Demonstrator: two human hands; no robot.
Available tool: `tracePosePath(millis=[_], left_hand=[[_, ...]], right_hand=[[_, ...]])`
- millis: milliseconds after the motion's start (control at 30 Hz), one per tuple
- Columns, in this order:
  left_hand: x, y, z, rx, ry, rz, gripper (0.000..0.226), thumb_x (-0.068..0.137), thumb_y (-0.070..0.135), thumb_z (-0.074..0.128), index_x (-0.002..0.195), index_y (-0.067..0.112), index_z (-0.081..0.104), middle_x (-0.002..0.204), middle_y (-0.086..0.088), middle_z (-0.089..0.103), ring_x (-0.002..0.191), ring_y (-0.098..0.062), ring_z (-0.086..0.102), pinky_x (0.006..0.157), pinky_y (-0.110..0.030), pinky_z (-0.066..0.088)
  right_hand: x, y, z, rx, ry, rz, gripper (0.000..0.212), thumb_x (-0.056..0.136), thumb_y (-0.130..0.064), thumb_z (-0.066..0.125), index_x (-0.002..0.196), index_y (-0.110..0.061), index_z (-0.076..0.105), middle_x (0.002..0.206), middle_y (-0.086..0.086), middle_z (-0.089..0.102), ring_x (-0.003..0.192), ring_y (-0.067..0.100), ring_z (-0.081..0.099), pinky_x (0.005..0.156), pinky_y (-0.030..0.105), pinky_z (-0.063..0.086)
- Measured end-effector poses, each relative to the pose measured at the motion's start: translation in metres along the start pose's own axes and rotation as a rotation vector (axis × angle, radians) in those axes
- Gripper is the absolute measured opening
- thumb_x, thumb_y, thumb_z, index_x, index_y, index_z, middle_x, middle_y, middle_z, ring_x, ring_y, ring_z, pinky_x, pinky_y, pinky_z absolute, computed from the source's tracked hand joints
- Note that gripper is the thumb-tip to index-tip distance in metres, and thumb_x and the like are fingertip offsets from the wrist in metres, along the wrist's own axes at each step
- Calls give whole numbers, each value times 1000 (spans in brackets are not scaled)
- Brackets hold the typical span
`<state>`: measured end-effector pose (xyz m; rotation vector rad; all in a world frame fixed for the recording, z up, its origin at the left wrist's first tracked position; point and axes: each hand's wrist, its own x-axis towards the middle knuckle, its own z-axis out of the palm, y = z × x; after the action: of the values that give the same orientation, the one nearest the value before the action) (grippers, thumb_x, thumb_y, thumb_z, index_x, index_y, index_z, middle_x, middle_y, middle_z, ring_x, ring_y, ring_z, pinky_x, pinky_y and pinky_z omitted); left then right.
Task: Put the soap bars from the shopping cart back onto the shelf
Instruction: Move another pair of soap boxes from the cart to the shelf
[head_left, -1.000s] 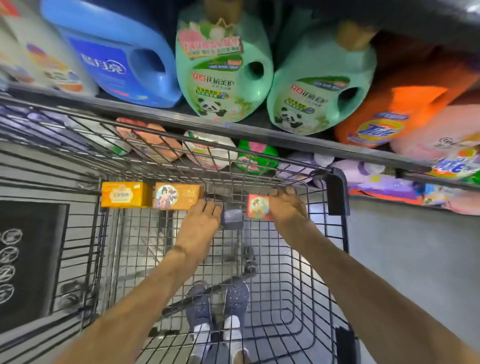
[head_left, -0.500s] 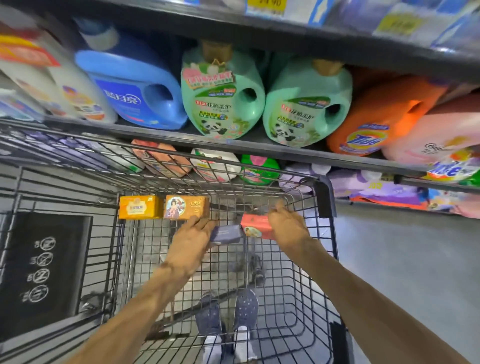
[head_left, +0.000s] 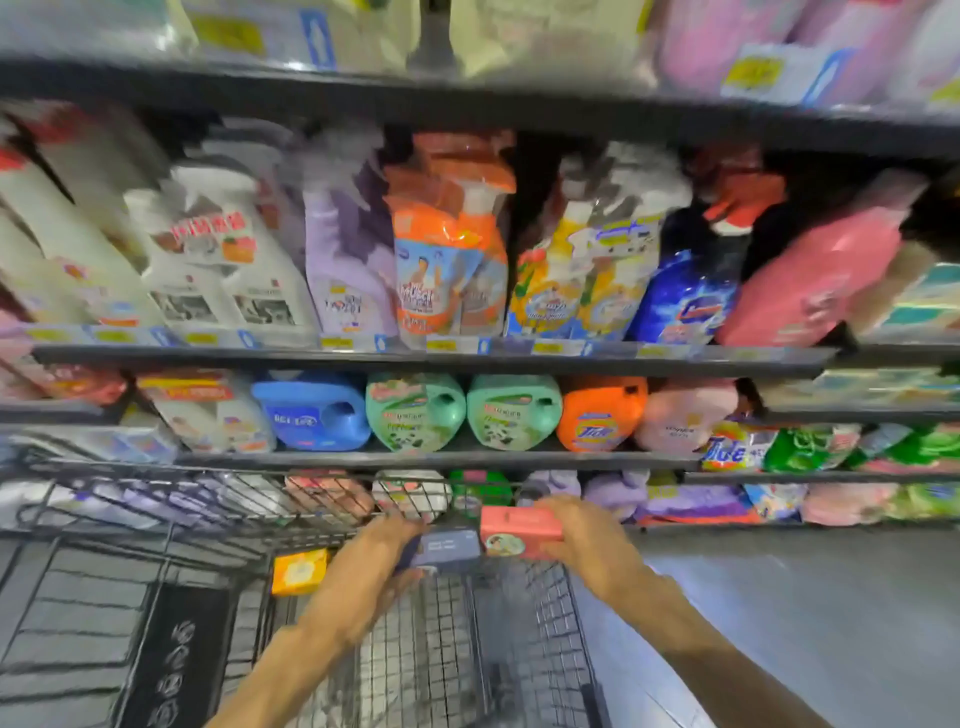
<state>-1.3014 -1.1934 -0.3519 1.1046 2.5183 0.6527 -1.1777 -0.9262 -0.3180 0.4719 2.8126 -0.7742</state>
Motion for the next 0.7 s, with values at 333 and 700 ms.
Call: tracePosePath(millis=[333,700], left_hand=[[35,164,-101,-264,-36,233,55,71,61,77,118,43,57,110,18,56,106,-12,59,91,-28,49],[92,383,-107,-244,-18,581,42,76,56,76,114,42,61,111,25,62,105,1,60,91,-31,50]], right_hand=[[-137,8,-188,247,244,147,34,68,-21,79,98,-30,66,77,-12,61,72,2,57,65,12,41],[-281,137,-305,261,506,288,41,70,-19,81,107,-29,67,87,-10,70,77,-1,63,65,15,45]])
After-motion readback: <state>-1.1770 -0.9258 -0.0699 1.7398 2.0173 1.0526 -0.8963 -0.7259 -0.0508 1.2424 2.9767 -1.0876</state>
